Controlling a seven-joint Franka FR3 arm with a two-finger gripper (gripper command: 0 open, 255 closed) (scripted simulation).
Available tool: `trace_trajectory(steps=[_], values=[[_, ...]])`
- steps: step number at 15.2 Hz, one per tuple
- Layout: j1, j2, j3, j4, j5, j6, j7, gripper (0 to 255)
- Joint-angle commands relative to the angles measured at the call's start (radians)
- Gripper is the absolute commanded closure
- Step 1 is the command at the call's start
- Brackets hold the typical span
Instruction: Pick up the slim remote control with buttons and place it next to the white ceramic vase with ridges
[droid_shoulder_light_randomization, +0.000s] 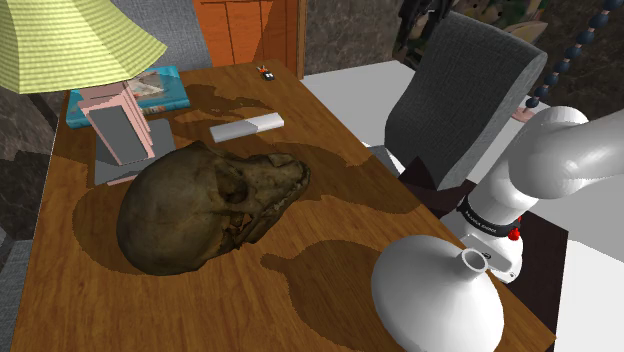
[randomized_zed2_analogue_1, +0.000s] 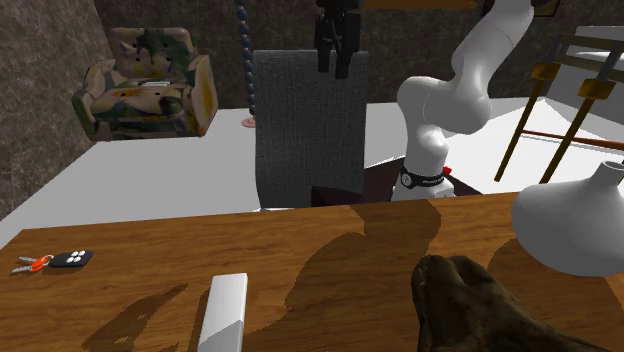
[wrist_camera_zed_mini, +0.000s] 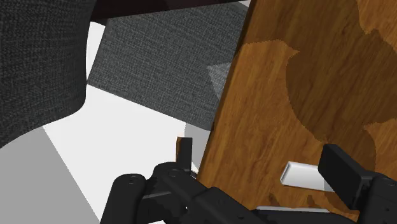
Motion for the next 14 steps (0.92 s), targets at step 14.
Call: trace_trajectory(steps=[14], values=[[0.129, 0.487, -0.025, 0.189, 0.000, 0.257, -0.341, 0]])
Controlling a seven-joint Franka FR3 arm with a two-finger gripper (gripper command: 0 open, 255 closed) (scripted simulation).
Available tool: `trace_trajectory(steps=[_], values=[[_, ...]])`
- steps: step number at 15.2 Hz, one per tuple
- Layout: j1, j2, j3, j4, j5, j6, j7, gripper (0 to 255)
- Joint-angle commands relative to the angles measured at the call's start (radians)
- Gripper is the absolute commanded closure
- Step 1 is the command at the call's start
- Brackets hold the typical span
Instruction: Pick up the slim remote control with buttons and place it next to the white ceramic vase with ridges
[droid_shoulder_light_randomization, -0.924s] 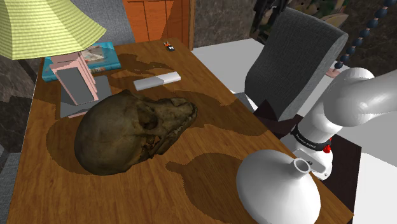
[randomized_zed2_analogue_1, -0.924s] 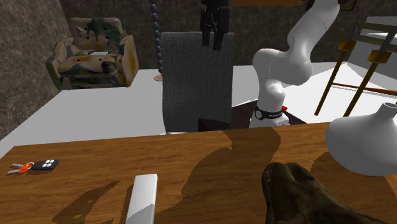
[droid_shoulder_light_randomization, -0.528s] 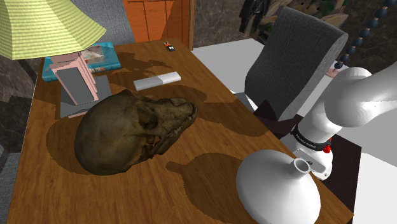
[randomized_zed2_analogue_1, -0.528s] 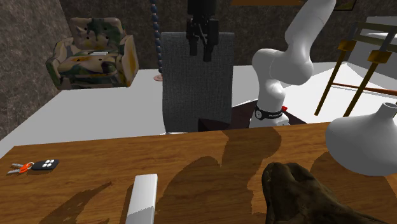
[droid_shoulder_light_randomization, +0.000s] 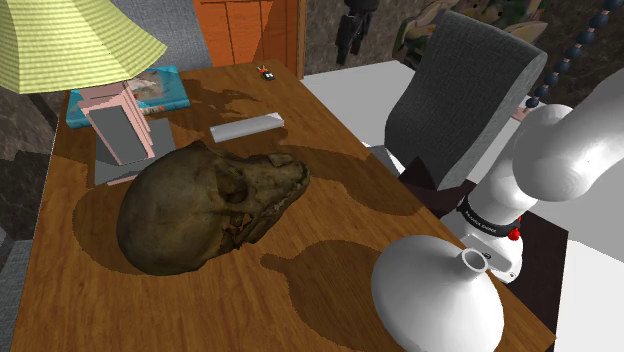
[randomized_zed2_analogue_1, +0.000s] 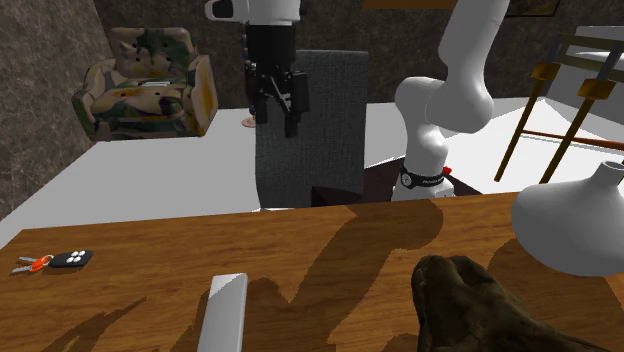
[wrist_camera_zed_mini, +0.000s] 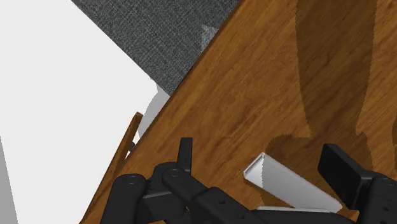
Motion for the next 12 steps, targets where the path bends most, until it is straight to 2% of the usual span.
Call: trace_trajectory(steps=[1, 12], values=[[0.018, 0.073, 0.003, 0.039, 0.003, 0.028, -0.052, 0], [0.090, 0.461, 0.058, 0.319, -0.001, 0.106, -0.289, 0]])
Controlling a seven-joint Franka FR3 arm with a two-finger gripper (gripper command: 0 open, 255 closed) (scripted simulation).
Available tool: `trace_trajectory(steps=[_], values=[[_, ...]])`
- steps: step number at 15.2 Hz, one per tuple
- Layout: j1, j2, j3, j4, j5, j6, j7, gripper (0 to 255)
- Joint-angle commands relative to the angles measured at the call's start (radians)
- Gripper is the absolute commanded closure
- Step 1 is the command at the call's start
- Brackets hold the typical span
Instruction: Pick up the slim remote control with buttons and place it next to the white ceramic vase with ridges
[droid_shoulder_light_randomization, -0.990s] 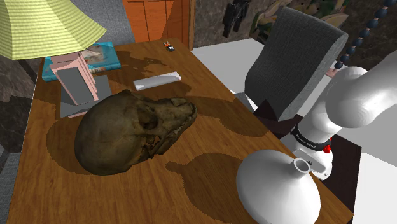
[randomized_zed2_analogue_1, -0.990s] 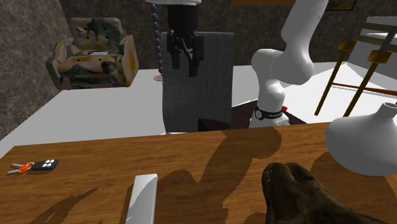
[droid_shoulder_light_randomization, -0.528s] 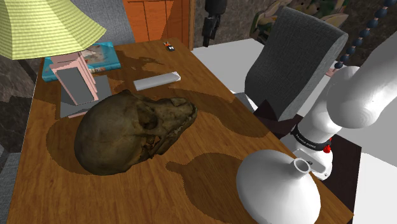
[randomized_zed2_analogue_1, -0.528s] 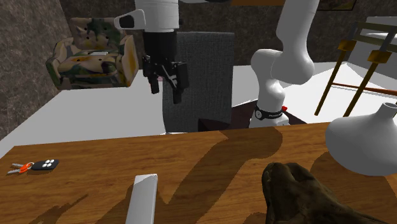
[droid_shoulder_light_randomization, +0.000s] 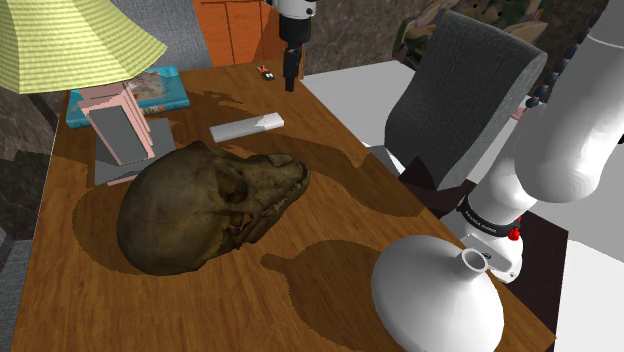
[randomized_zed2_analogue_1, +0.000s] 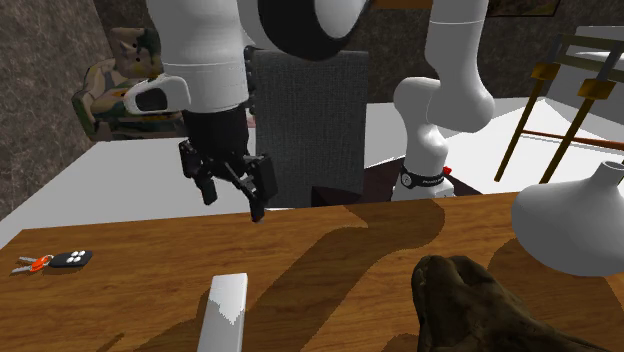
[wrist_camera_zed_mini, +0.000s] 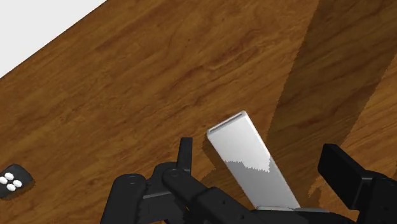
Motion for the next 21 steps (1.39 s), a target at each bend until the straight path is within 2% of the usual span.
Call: trace_trajectory(steps=[1, 12, 21], values=[[0.009, 0.064, 0.012, 0.054, -0.006, 0.005, -0.044, 0], [0.088, 0.408, 0.088, 0.381, -0.073, -0.007, -0.216, 0], [0.089, 0.445, 0.086, 0.335, -0.077, 0.076, -0.213, 0]])
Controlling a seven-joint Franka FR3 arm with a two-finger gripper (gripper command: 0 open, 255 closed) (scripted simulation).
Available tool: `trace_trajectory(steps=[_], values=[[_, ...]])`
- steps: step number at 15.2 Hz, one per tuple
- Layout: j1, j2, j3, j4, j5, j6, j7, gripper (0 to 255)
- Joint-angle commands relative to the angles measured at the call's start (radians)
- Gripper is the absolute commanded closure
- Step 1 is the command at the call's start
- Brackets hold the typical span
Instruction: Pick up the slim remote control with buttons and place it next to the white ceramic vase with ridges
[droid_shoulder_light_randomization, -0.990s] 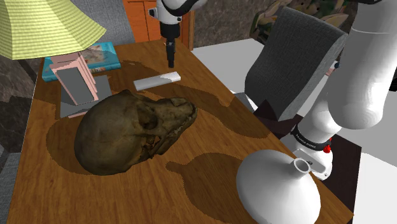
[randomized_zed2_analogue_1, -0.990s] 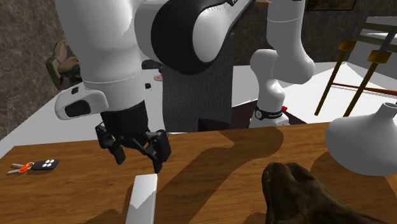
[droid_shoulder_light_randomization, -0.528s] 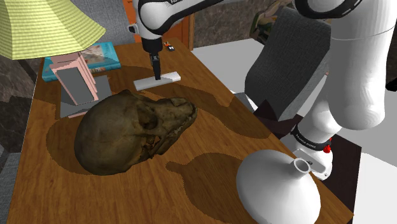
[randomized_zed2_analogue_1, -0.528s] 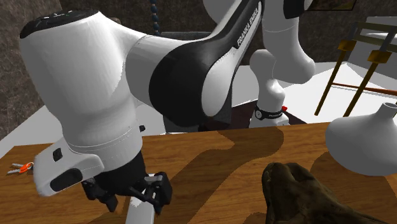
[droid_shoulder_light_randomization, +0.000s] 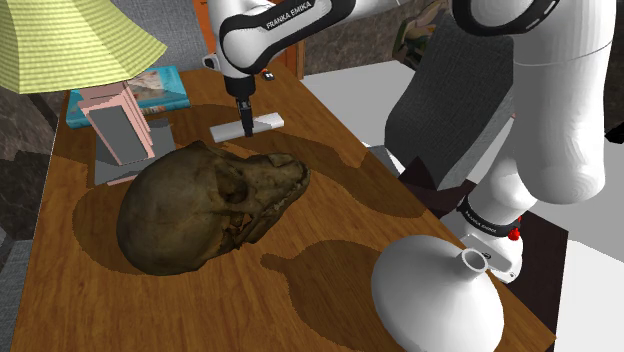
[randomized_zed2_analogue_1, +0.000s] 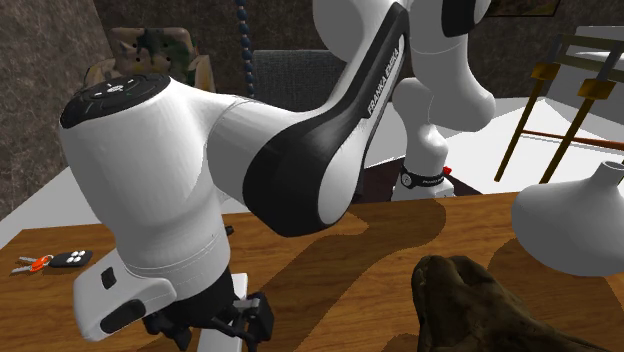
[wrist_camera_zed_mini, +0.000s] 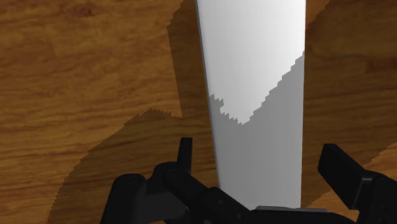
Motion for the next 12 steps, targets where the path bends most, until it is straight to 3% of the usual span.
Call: trace_trajectory(steps=[1, 6, 7, 12], values=[[0.001, 0.002, 0.000, 0.000, 0.000, 0.003, 0.001, 0], [0.001, 0.002, 0.000, 0.000, 0.000, 0.003, 0.001, 0], [0.001, 0.002, 0.000, 0.000, 0.000, 0.003, 0.001, 255], [0.000, 0.002, 0.000, 0.000, 0.000, 0.003, 0.000, 255]])
